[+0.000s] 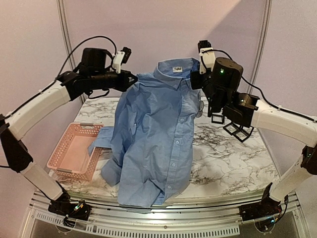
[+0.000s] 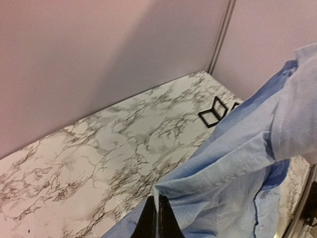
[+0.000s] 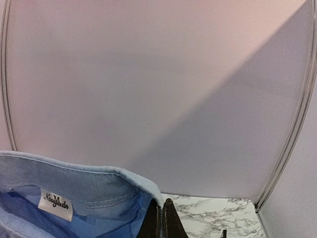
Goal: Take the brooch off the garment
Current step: Flatten out the flattened clothing at the center of the board.
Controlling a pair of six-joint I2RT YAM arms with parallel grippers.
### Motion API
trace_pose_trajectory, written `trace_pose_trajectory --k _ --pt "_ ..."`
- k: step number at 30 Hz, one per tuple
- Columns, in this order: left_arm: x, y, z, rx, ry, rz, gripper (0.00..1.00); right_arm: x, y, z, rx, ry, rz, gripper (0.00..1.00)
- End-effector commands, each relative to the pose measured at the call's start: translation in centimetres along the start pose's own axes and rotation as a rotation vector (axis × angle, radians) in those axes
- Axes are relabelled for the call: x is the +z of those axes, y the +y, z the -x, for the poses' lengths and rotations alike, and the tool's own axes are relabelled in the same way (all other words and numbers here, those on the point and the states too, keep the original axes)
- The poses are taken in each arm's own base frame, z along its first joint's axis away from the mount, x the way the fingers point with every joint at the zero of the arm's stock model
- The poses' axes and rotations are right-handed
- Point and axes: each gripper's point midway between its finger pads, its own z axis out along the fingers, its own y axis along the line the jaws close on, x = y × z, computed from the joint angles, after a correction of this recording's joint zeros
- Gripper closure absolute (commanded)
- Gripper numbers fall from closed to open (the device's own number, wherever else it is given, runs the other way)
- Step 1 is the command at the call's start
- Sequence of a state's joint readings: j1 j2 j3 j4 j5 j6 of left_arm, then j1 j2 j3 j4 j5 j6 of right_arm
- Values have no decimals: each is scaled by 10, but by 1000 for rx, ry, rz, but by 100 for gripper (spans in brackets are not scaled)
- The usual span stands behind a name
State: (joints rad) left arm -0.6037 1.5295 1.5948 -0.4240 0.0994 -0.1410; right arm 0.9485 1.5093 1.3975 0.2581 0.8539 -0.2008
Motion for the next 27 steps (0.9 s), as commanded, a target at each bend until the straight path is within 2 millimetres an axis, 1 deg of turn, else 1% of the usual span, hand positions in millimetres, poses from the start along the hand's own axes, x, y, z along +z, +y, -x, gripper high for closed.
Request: trace_pose_trajectory --k 1,2,4,5,6,7,8,9,10,11,12,13,14,15,16,18,19,20,21,22,23,24,27 --pt "48 55 -35 0 119 211 100 28 31 -62 142 174 153 100" --pt "56 69 -42 -9 147 265 100 37 41 -77 142 205 184 100" --pt "72 90 -52 -19 183 348 100 48 58 -92 174 245 255 100" --pt "87 104 -59 -14 204 407 100 56 81 -109 196 294 352 96" --pt "98 108 -69 -11 233 416 100 57 93 -113 216 314 402 93" --pt "105 110 -73 -8 254 420 89 59 103 -124 220 343 437 88" --pt "111 111 -79 -9 279 419 79 59 109 -129 229 365 463 82" --pt "115 110 -83 -15 300 414 64 58 114 -137 234 398 478 77" --pt "115 108 -84 -23 312 407 43 56 118 -142 238 419 493 66" --pt "114 106 -86 -31 319 404 30 53 118 -144 245 437 500 51" --pt "110 102 -85 -36 318 405 21 50 116 -145 249 451 502 37" --pt "103 99 -83 -34 308 410 12 47 114 -148 260 468 499 25" --pt "96 94 -81 -27 289 417 5 43 108 -144 270 473 494 18" --pt "88 90 -81 -18 274 425 1 39 103 -147 279 488 486 12" --pt "79 84 -79 -16 256 428 1 34 96 -147 291 499 476 7" --pt "65 68 -81 -32 226 403 0 25 82 -153 304 530 444 5" --pt "60 56 -85 -41 219 374 0 20 73 -160 304 554 422 3" --pt "56 43 -91 -50 220 348 0 15 66 -170 316 582 395 2" --pt "51 31 -97 -57 224 330 0 10 56 -176 329 599 368 1" --pt "49 16 -108 -55 236 309 0 5 49 -186 333 622 342 1" --pt "47 -6 -118 -48 249 268 0 -1 41 -197 352 647 317 1" --pt "47 -16 -126 -60 259 251 1 -7 32 -203 364 664 298 1" --pt "47 -63 -156 -110 299 153 1 -24 12 -232 410 726 240 1"
